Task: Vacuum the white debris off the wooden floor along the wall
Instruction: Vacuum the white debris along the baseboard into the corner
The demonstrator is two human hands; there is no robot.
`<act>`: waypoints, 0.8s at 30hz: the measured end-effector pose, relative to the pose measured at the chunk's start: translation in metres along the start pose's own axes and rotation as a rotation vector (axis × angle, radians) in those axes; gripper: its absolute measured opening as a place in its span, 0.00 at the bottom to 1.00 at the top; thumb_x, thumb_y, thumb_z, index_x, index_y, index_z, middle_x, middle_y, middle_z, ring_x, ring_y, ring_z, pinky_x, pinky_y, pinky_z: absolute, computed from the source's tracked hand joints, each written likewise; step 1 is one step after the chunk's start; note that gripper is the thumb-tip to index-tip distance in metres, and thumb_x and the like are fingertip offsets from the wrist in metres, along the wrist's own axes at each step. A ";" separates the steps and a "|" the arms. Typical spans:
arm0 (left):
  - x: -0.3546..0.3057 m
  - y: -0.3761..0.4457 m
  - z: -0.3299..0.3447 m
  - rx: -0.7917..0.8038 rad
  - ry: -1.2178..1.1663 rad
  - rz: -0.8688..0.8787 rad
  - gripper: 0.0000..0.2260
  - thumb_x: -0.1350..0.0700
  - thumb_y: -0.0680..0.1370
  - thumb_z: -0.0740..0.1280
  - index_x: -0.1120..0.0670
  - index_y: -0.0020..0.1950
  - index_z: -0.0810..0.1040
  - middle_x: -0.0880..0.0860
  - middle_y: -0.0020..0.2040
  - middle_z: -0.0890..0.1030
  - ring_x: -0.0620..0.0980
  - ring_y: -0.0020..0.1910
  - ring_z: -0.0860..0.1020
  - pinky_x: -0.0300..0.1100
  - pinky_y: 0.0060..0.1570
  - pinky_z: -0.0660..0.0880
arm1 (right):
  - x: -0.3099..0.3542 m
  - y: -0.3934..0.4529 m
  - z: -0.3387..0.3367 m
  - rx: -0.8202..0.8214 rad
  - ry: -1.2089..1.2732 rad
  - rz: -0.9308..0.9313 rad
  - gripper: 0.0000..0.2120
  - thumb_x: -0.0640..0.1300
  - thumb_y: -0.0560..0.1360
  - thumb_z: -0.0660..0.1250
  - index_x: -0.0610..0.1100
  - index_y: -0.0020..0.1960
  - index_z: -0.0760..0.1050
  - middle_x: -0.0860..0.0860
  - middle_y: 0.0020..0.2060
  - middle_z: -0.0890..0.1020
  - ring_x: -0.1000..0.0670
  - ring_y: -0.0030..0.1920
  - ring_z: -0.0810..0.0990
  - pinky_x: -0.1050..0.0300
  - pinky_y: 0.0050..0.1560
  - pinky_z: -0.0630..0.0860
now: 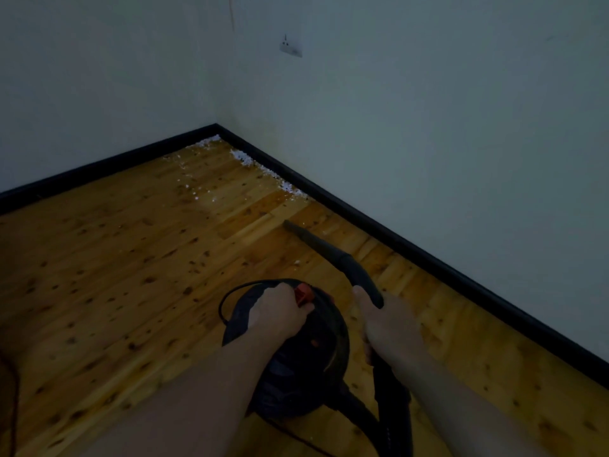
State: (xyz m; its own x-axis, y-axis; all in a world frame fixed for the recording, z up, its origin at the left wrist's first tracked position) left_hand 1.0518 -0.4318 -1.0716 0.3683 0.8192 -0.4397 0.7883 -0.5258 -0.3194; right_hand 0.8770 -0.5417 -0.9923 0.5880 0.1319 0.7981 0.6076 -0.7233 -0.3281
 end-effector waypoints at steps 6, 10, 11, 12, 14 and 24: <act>-0.011 -0.016 0.013 0.030 0.048 0.042 0.17 0.39 0.79 0.70 0.53 0.53 0.77 0.51 0.43 0.80 0.50 0.38 0.79 0.44 0.33 0.74 | -0.013 -0.014 -0.014 -0.047 -0.037 0.026 0.21 0.60 0.84 0.60 0.43 0.46 0.75 0.47 0.26 0.77 0.50 0.21 0.75 0.57 0.25 0.75; -0.013 -0.026 0.019 0.035 0.052 0.061 0.18 0.39 0.79 0.70 0.53 0.53 0.76 0.51 0.43 0.79 0.50 0.38 0.79 0.45 0.34 0.75 | -0.022 -0.022 -0.020 -0.056 -0.021 0.058 0.23 0.61 0.84 0.60 0.41 0.49 0.76 0.47 0.26 0.77 0.49 0.21 0.75 0.59 0.23 0.74; -0.014 -0.030 0.021 0.035 0.057 0.064 0.18 0.39 0.79 0.70 0.53 0.53 0.76 0.51 0.43 0.79 0.50 0.38 0.79 0.45 0.34 0.75 | -0.026 -0.024 -0.023 -0.056 -0.020 0.068 0.24 0.62 0.84 0.60 0.40 0.48 0.75 0.47 0.25 0.77 0.50 0.20 0.75 0.60 0.22 0.74; -0.014 -0.033 0.023 0.035 0.062 0.062 0.18 0.39 0.79 0.70 0.52 0.53 0.75 0.51 0.43 0.78 0.50 0.39 0.78 0.45 0.34 0.74 | -0.029 -0.027 -0.024 -0.051 -0.018 0.072 0.24 0.63 0.83 0.60 0.41 0.47 0.76 0.48 0.24 0.76 0.50 0.20 0.75 0.59 0.23 0.74; -0.014 -0.040 0.026 0.032 0.071 0.068 0.17 0.39 0.79 0.70 0.52 0.52 0.75 0.51 0.43 0.78 0.51 0.39 0.78 0.45 0.34 0.74 | -0.034 -0.033 -0.026 -0.041 0.000 0.077 0.24 0.63 0.83 0.61 0.41 0.46 0.75 0.48 0.24 0.76 0.50 0.19 0.74 0.58 0.24 0.75; -0.014 -0.070 0.037 0.041 0.091 0.087 0.17 0.39 0.79 0.70 0.52 0.48 0.74 0.51 0.41 0.79 0.49 0.36 0.78 0.43 0.30 0.71 | -0.053 -0.076 -0.043 -0.001 0.076 0.093 0.24 0.60 0.83 0.62 0.38 0.47 0.76 0.45 0.26 0.74 0.46 0.23 0.74 0.52 0.30 0.76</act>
State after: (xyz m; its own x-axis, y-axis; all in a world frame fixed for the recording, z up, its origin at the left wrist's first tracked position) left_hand 0.9734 -0.4151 -1.0739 0.4791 0.7865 -0.3898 0.7312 -0.6032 -0.3186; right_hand 0.7769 -0.5231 -0.9876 0.5994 0.0129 0.8003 0.5521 -0.7306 -0.4018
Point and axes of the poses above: each hand's wrist, its own y-axis towards the middle knuckle, its own z-axis out of the palm, x = y × z, the point moved 5 cm from there along y, towards the middle knuckle
